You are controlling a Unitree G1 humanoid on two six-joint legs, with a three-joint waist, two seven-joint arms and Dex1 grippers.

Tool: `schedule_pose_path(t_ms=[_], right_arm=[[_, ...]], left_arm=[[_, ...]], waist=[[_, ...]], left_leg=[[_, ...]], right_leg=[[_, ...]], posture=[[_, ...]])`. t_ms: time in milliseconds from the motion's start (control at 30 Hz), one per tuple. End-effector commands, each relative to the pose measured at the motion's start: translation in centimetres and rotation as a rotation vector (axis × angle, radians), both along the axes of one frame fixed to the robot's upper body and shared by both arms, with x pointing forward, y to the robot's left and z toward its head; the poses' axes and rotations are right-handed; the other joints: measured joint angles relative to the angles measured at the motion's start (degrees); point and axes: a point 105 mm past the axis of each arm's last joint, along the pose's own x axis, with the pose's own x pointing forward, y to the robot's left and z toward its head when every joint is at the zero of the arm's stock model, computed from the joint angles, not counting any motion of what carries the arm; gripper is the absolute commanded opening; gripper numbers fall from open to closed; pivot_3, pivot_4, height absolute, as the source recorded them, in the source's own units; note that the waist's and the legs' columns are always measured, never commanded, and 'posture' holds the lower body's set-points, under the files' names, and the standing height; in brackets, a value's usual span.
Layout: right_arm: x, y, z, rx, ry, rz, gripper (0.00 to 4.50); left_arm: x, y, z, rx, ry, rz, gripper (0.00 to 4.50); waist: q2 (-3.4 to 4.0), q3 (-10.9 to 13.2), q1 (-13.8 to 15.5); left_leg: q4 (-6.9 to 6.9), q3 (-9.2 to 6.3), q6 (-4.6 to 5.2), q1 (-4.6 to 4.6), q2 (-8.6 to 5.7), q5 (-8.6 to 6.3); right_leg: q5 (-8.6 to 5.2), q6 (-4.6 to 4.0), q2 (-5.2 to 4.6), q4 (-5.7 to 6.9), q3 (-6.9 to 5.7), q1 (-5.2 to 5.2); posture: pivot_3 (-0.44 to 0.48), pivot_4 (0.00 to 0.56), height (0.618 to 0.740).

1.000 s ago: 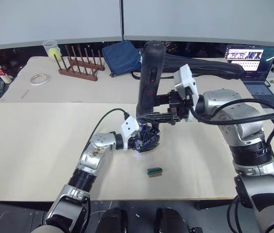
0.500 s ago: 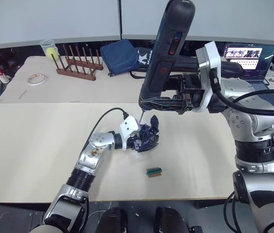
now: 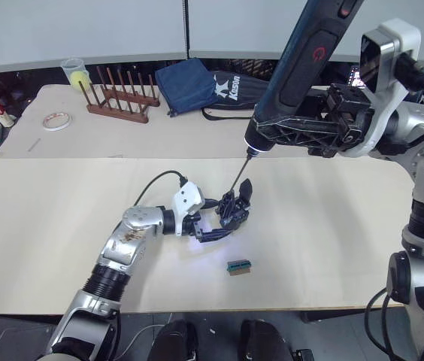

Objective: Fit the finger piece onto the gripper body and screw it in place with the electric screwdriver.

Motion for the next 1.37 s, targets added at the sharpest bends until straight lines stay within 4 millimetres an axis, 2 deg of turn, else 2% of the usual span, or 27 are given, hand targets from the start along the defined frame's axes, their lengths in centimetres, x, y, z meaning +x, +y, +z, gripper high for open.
schedule_pose_path(t_ms=[33,133,300,400,467,533,600,667,733,800,833,867,900,933,967,1033,1167,1267,1367], right_arm=[[-1.2,-1.9,0.5,-0.014,0.077,0.010,1.94],[-1.3,-3.9,-1.3,-0.074,0.262,-0.023,1.94],[0.4,-6.9,-5.3,-0.127,0.565,-0.202,1.94],[0.3,-8.5,-8.8,-0.204,0.758,-0.272,1.94],[0.2,-9.9,-11.8,-0.268,0.896,-0.341,1.94],[0.8,-11.7,-15.4,-0.362,0.960,-0.466,1.94],[1.4,-13.0,-17.3,-0.404,0.986,-0.542,1.94],[1.8,-14.1,-18.3,-0.417,0.997,-0.580,1.94],[2.0,-15.0,-19.2,-0.441,0.989,-0.605,3.02],[2.0,-15.9,-19.8,-0.489,0.945,-0.625,3.54],[2.0,-16.7,-20.1,-0.531,0.890,-0.637,4.00],[2.2,-17.6,-19.8,-0.550,0.815,-0.658,4.42],[2.4,-18.2,-19.6,-0.560,0.763,-0.669,4.47],[2.5,-19.0,-18.9,-0.589,0.649,-0.669,4.47],[2.7,-19.6,-17.3,-0.566,0.539,-0.663,4.47],[2.8,-20.3,-15.4,-0.544,0.396,-0.648,4.47],[1.0,-22.2,-11.5,-0.553,0.119,-0.568,4.47],[0.3,-23.4,-11.1,-0.610,0.058,-0.573,4.47],[0.0,-23.5,-11.3,-0.617,0.037,-0.559,4.47]], left_arm=[[-0.8,1.1,1.5,-0.013,-0.031,-0.018,4.50],[-1.7,2.7,2.5,-0.011,-0.028,-0.022,4.50],[-3.4,5.3,3.4,0.019,-0.005,-0.024,4.50],[-4.3,6.4,3.5,0.056,-0.001,-0.021,4.50],[-4.7,7.0,3.5,0.076,-0.003,-0.012,4.50],[-4.9,7.4,3.4,0.090,-0.007,0.005,4.50],[-4.9,7.7,3.3,0.098,-0.007,0.025,4.50],[-5.0,8.3,2.9,0.110,0.003,0.048,4.50],[-5.2,9.0,2.5,0.129,0.020,0.068,4.50],[-5.5,9.9,2.0,0.160,0.036,0.082,4.50],[-5.7,10.5,1.8,0.179,0.050,0.093,4.50],[-5.9,11.4,1.8,0.202,0.063,0.108,4.50],[-6.1,12.0,1.7,0.217,0.071,0.118,4.50],[-6.3,12.9,1.8,0.235,0.090,0.134,4.50],[-6.8,14.0,2.1,0.254,0.116,0.146,4.50],[-7.3,15.1,2.6,0.274,0.142,0.156,4.50],[-7.7,18.1,5.0,0.305,0.127,0.229,4.50],[-7.2,19.3,6.2,0.297,0.075,0.292,4.50],[-6.9,19.1,6.7,0.276,0.042,0.297,4.50]], waist=[[-0.01,0.00,0.02],[-0.02,0.02,0.03],[-0.01,0.03,-0.12],[0.02,0.05,-0.08],[0.02,0.06,0.03],[0.01,0.06,0.15],[0.03,0.08,0.18],[0.11,0.13,0.06],[0.17,0.17,-0.10],[0.17,0.18,-0.16],[0.17,0.18,-0.23],[0.18,0.18,-0.26],[0.19,0.19,-0.19],[0.19,0.19,-0.18],[0.20,0.23,-0.10],[0.33,0.33,0.04],[0.38,0.37,0.09],[0.39,0.37,-0.07],[0.39,0.38,-0.21]], left_leg=[[0.01,0.00,0.04,-0.01,0.00,-0.02],[0.00,-0.01,0.06,-0.04,0.01,-0.04],[0.00,0.01,0.06,-0.04,0.01,-0.04],[0.00,0.01,0.07,-0.04,0.01,-0.05],[-0.01,-0.01,0.07,-0.04,0.01,-0.05],[0.00,0.00,0.06,-0.04,0.00,-0.04],[0.04,0.05,0.06,-0.05,-0.04,-0.03],[0.07,0.13,0.07,-0.06,-0.07,-0.02],[0.05,0.14,0.05,-0.06,-0.08,0.00],[0.03,0.14,-0.05,-0.06,-0.04,0.06],[0.01,0.14,-0.09,-0.06,-0.02,0.08],[0.00,0.14,-0.13,-0.06,0.00,0.10],[-0.02,0.13,-0.16,-0.05,0.01,0.12],[-0.02,0.13,-0.18,-0.04,0.01,0.13],[-0.02,0.13,-0.19,-0.03,0.01,0.14],[-0.01,0.15,-0.19,-0.04,-0.01,0.13],[-0.01,0.16,-0.20,-0.01,-0.01,0.13],[-0.05,0.17,-0.22,0.06,0.01,0.14],[-0.05,0.22,-0.24,0.24,0.03,0.14]], right_leg=[[0.00,0.00,0.00,-0.01,0.00,0.00],[0.00,0.00,0.00,-0.04,0.00,-0.02],[0.00,0.00,-0.01,-0.06,0.03,-0.04],[0.00,0.00,-0.01,-0.03,0.06,-0.07],[-0.01,-0.01,0.01,-0.02,0.05,-0.07],[-0.01,0.00,0.01,-0.04,0.05,-0.06],[0.00,0.01,-0.01,-0.06,0.11,-0.05],[0.01,0.05,-0.01,-0.06,0.20,-0.08],[0.02,0.09,0.00,-0.06,0.21,-0.10],[0.01,0.09,0.08,-0.02,0.20,-0.13],[0.01,0.08,0.10,-0.02,0.20,-0.14],[0.00,0.07,0.14,0.00,0.20,-0.15],[0.00,0.06,0.16,0.00,0.19,-0.16],[-0.01,0.06,0.16,0.02,0.18,-0.15],[-0.01,0.06,0.16,0.02,0.18,-0.15],[-0.03,0.10,0.12,0.01,0.18,-0.15],[-0.07,0.15,0.09,0.00,0.19,-0.14],[-0.11,0.13,0.11,0.02,0.16,-0.09],[-0.12,0.10,0.10,0.02,0.18,0.03]], posture=[[0.000,0.150,0.740],[0.000,0.150,0.740],[0.000,0.150,0.740],[0.000,0.150,0.740],[0.000,0.150,0.740],[0.000,0.150,0.740],[0.000,0.150,0.740],[0.000,0.150,0.740],[0.000,0.150,0.740],[0.000,0.150,0.740],[0.000,0.150,0.740],[0.000,0.150,0.740],[0.000,0.150,0.740],[0.000,0.150,0.740],[0.000,0.150,0.740],[0.000,0.150,0.740],[0.000,0.150,0.740],[0.000,0.150,0.740],[0.000,0.150,0.740]])
